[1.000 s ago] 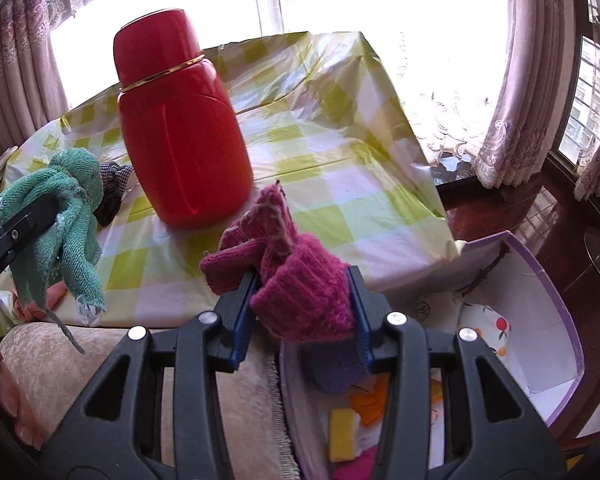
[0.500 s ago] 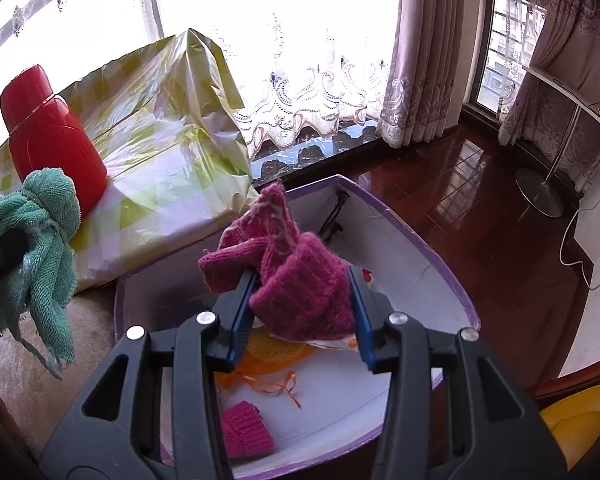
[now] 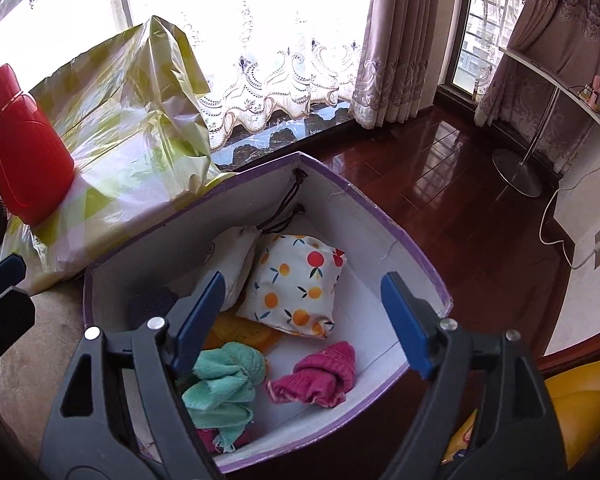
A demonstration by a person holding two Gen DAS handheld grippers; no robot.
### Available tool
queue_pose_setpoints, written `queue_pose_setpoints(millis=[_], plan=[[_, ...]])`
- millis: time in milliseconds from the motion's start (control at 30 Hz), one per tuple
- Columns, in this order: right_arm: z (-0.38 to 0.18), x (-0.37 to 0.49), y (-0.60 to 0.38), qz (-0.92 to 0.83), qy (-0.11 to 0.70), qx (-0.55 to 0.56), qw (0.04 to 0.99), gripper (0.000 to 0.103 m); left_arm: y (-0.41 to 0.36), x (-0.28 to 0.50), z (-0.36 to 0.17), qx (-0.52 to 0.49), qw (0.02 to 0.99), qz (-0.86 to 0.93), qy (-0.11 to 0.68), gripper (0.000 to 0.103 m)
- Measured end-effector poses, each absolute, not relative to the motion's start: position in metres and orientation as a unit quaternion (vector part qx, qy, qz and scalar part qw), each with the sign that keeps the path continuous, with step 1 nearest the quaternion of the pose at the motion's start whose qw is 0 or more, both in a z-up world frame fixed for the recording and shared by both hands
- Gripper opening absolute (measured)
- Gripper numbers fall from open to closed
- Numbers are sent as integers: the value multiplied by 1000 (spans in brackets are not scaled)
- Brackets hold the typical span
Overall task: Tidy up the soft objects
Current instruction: 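Carry the green towel and magenta sock over the white box and open both tools, then move both open tools back toward the pile on the bed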
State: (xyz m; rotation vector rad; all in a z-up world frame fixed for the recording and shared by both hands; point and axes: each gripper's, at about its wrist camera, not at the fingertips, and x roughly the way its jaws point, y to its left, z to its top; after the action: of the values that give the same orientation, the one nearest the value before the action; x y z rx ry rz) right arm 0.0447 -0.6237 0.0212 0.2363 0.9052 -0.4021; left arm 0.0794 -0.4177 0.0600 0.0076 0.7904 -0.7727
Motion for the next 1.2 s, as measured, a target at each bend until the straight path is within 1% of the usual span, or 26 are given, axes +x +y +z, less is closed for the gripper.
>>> queue_pose_setpoints(millis=[233, 433, 867, 1200], plan=[[26, 51, -596, -139, 427, 120, 885, 83, -383, 85, 63, -18, 871, -325, 367, 66], [34, 64, -551, -70, 421, 111, 898, 83, -343, 91, 66, -35, 898, -250, 362, 66], [43, 90, -454, 58, 433, 77, 896, 83, -224, 95, 64, -91, 924, -115, 353, 66], [38, 108, -390, 127, 446, 54, 884, 83, -112, 91, 66, -142, 931, 12, 337, 66]])
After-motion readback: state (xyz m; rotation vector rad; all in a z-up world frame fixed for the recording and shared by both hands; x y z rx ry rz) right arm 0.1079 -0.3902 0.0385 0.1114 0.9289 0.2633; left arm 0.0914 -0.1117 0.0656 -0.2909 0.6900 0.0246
